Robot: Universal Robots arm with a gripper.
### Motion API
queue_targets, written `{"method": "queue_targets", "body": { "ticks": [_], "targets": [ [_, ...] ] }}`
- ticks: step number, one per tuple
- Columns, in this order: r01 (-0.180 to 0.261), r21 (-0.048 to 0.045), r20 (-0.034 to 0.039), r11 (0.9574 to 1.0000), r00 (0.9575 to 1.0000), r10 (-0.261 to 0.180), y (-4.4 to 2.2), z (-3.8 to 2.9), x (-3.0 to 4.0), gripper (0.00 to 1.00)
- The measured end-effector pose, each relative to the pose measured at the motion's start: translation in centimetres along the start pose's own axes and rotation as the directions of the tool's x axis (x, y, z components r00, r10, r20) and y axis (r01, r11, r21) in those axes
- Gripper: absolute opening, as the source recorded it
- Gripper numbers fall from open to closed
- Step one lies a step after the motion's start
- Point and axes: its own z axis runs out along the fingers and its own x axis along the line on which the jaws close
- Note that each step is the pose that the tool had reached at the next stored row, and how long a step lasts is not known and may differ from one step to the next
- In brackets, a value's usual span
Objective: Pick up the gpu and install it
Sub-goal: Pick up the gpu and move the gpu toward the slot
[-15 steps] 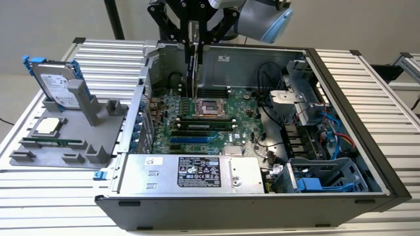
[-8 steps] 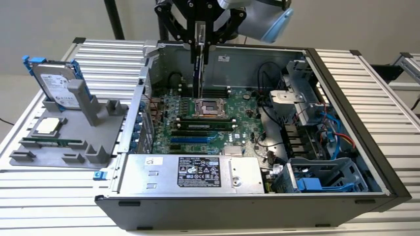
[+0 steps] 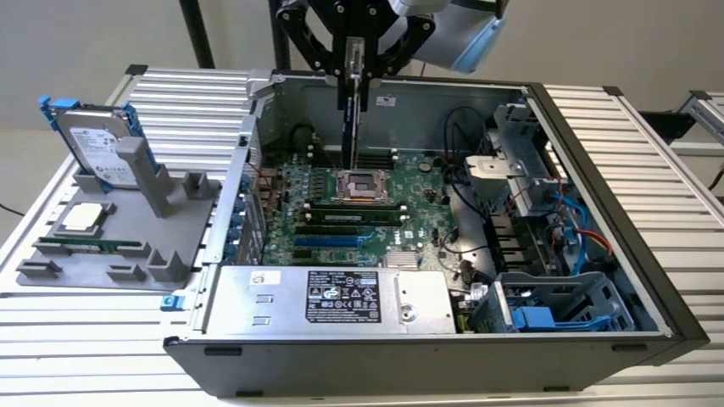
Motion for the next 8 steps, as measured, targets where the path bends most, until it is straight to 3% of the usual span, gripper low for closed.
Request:
{"method": "queue_targets", "body": {
  "ticks": [8],
  "targets": [
    [0.000, -0.0001, 0.0000, 1.0000, 1.0000, 0.000, 0.04, 0.01, -0.50, 0.00]
  ]
}}
